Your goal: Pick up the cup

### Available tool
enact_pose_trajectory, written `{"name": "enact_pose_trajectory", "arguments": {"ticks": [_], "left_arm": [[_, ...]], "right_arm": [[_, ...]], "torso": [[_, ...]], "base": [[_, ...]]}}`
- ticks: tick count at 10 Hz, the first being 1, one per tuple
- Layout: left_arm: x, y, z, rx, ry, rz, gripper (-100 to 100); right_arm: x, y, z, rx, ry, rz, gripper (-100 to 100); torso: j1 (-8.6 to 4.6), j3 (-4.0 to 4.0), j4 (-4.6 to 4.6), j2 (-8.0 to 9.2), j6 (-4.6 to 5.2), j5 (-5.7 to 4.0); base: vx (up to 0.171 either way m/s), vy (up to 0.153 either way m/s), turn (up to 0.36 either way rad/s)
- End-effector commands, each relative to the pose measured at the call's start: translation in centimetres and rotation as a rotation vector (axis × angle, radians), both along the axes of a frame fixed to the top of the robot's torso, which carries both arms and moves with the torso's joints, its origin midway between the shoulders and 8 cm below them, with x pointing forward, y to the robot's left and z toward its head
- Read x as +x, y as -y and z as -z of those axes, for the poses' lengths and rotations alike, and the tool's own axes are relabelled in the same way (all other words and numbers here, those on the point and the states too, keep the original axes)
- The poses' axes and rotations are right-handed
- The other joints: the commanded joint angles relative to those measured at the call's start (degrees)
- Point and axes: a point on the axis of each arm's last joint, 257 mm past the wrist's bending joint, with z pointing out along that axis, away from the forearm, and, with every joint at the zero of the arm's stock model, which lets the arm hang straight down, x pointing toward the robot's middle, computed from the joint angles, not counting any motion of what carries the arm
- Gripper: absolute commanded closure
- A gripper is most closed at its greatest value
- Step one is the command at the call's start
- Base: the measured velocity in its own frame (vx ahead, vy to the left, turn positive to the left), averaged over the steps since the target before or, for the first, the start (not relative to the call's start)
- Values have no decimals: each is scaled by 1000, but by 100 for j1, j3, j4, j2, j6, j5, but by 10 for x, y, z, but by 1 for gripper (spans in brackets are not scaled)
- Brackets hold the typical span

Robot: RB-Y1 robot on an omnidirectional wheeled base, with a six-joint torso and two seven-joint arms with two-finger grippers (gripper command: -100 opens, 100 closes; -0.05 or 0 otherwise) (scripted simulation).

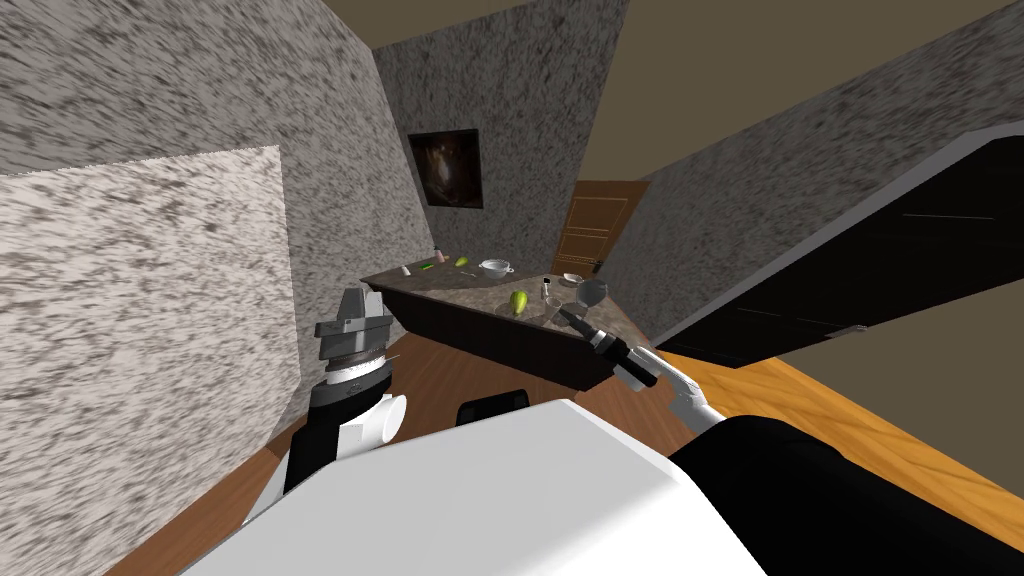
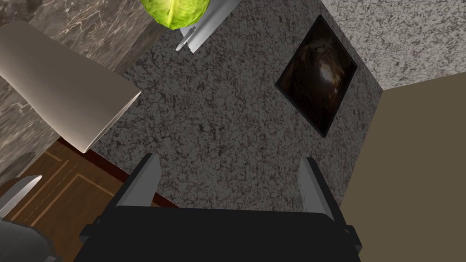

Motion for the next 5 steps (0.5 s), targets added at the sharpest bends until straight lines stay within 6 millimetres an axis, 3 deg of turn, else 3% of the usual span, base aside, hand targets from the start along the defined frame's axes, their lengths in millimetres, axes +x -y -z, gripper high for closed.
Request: {"name": "enact_pose_trajectory", "arguments": {"ticks": [1,2,3,5], "left_arm": [[0,0,0,0,0,0,0],[0,0,0,0,0,0,0],[0,0,0,0,0,0,0],[0,0,0,0,0,0,0]], "right_arm": [[0,15,7,-56,-29,-1,-100],[1,15,5,-83,-34,-16,-100],[-1,28,11,-121,-57,-9,-100],[1,29,8,-155,-63,-28,-100]], "torso": [[0,0,0,0,0,0],[1,0,0,1,-1,0],[2,-1,0,-1,0,0],[4,-3,-1,-5,0,1]], "base": [[-26,-5,63],[-19,-3,30],[-13,0,57],[-4,0,16]]}}
